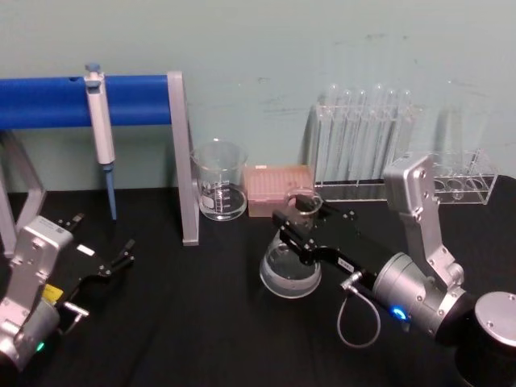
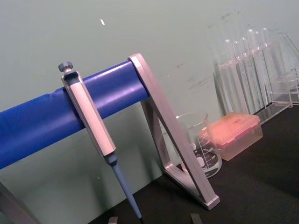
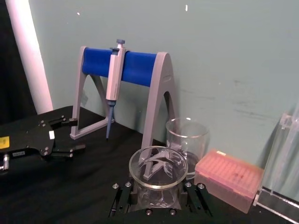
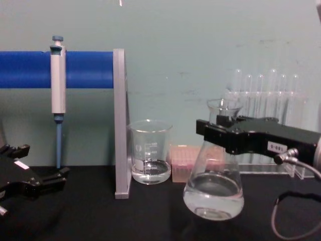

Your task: Grasp the erlenmeyer flask with one hand, shake it three times, then place it back.

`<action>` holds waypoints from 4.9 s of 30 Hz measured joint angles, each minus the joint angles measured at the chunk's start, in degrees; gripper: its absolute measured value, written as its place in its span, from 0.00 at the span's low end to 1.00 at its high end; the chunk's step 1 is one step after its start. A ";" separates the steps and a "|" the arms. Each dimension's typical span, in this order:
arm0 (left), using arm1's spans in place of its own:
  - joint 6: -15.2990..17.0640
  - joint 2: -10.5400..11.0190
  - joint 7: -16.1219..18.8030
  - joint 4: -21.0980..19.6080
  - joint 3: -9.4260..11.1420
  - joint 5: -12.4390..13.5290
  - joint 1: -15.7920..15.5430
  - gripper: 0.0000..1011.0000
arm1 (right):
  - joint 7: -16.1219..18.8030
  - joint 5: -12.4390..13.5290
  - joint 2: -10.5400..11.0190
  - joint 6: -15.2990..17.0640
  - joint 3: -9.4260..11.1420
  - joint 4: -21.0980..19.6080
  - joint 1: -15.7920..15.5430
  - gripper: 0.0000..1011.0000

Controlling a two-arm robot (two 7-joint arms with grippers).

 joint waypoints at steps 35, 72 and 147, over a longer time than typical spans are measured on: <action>0.00 0.00 0.00 0.00 0.00 0.00 0.00 0.99 | 0.75 -0.93 -0.21 -1.36 -1.44 5.61 -0.18 0.45; 0.00 0.00 0.00 0.00 0.00 0.00 0.00 0.99 | 0.15 -1.82 -0.59 -0.63 -1.33 6.49 -0.59 0.45; 0.00 0.00 0.00 0.00 0.00 0.00 0.00 0.99 | -6.12 0.67 6.32 -1.27 9.28 -6.74 -13.83 0.99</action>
